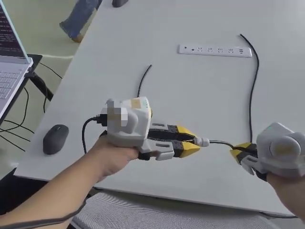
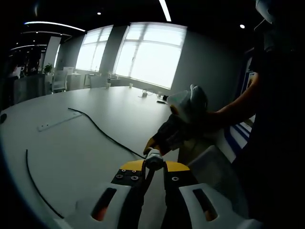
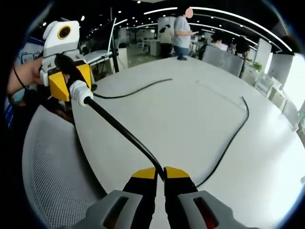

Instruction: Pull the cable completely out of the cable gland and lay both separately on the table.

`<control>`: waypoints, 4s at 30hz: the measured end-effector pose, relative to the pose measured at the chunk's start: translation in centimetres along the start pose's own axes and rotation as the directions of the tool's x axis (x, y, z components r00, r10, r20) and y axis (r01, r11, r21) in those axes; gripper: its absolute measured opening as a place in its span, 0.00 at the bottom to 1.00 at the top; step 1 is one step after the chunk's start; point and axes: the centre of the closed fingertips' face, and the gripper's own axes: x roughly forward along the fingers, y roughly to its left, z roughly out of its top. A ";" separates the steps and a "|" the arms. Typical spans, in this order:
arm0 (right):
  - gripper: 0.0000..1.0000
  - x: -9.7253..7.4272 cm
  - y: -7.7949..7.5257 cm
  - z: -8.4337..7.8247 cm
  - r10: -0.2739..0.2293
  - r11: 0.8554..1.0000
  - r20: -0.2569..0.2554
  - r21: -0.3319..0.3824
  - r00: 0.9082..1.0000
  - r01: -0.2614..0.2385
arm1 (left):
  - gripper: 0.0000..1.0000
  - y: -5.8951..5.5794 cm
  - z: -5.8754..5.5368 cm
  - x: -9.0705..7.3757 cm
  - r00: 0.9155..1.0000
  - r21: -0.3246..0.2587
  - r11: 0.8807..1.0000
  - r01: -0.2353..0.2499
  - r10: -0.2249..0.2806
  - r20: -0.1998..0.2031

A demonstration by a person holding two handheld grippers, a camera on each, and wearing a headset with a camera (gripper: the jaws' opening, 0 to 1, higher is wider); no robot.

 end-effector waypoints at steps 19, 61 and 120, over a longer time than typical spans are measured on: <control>0.07 -2.3 0.6 1.1 -0.004 0.999 0.077 -0.034 0.997 0.006 | 0.15 0.6 0.4 -0.7 0.999 0.007 0.999 -0.032 0.032 0.011; 0.00 -2.3 7.1 7.4 0.074 0.840 0.154 -0.542 0.985 0.021 | 0.15 0.7 -1.2 0.2 0.998 0.015 1.000 -0.005 0.006 -0.057; 0.00 0.3 1.9 1.1 0.002 1.000 0.047 0.018 0.999 -0.003 | 0.15 0.9 -0.9 0.7 0.998 0.030 0.999 -0.039 0.040 -0.047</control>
